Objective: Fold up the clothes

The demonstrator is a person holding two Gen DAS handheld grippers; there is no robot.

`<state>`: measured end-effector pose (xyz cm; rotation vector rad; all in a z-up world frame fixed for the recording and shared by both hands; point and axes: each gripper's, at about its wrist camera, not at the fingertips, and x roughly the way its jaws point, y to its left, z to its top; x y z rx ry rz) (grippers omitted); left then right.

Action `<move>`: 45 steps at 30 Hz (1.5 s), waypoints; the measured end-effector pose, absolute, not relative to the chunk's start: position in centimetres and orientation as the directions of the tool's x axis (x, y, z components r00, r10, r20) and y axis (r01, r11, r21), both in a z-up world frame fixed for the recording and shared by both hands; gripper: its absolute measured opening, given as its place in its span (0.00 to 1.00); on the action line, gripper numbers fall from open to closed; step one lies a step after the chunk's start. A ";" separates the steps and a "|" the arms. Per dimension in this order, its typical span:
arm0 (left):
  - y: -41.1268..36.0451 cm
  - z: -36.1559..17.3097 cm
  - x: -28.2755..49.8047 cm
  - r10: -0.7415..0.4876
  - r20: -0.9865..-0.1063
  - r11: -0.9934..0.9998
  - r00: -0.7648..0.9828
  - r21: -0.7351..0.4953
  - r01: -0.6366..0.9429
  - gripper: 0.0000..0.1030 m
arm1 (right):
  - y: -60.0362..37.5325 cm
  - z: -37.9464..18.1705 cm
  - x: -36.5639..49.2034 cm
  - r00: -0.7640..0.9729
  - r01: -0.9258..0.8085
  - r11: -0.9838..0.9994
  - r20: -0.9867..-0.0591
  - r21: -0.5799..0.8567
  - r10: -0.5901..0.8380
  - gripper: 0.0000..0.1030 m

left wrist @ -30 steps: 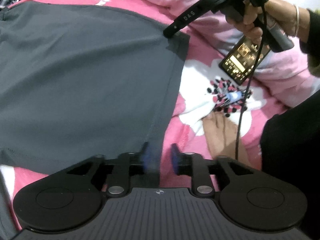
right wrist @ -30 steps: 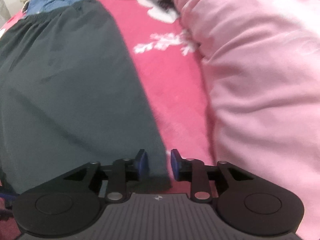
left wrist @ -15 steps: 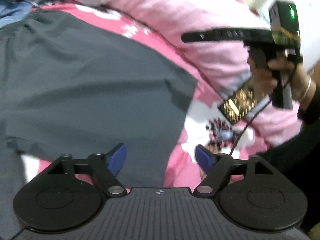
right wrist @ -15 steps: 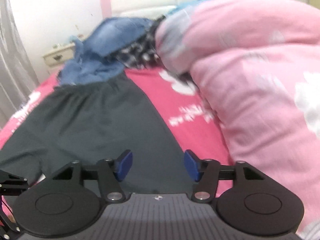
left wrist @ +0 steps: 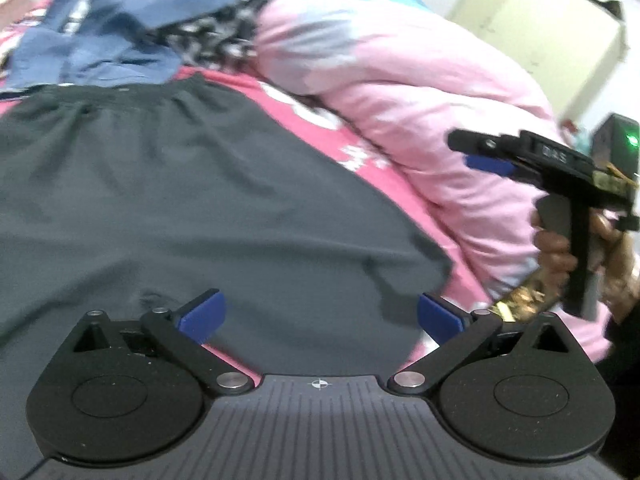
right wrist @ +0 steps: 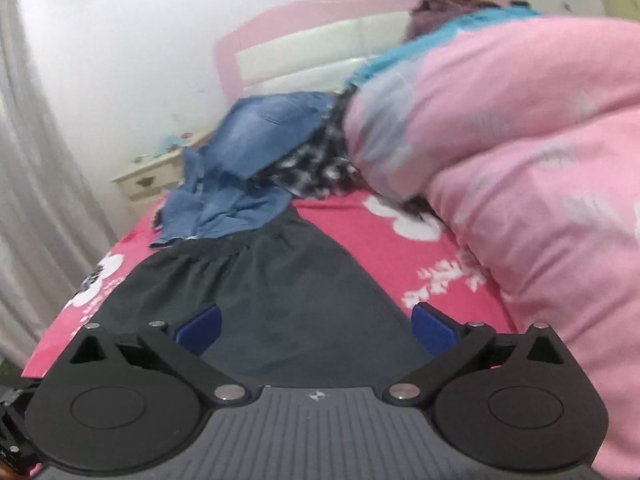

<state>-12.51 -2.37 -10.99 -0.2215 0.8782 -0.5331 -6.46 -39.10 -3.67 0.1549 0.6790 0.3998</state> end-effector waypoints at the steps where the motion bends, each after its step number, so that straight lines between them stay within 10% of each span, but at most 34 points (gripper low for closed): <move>1: -2.0 -11.0 -12.4 -0.515 -0.677 0.857 0.526 -0.394 0.332 1.00 | -38.8 -4.1 -6.4 0.705 -0.280 0.924 -0.598 0.260 0.382 1.00; 11: 4.9 -10.3 -13.1 -0.439 -0.646 0.869 0.625 -0.481 0.113 1.00 | -34.1 -6.2 -5.2 0.636 -0.349 0.904 -0.646 0.249 0.423 1.00; 22: 16.9 -11.4 -18.9 -0.013 -0.765 0.929 0.644 -0.248 -0.276 0.98 | -23.4 -5.2 -1.7 0.390 -0.586 0.782 -0.772 0.212 0.501 0.98; 35: 21.7 -13.5 -20.4 0.203 -0.787 0.945 0.582 0.001 -0.328 0.91 | -4.0 -3.8 -1.1 0.165 -0.823 0.530 -0.808 0.204 0.566 0.96; 45: 24.8 -16.8 -18.9 0.136 -0.871 0.936 0.473 -0.044 -0.349 0.56 | -1.4 -6.0 7.0 0.205 -0.571 0.703 -0.756 0.423 0.621 0.90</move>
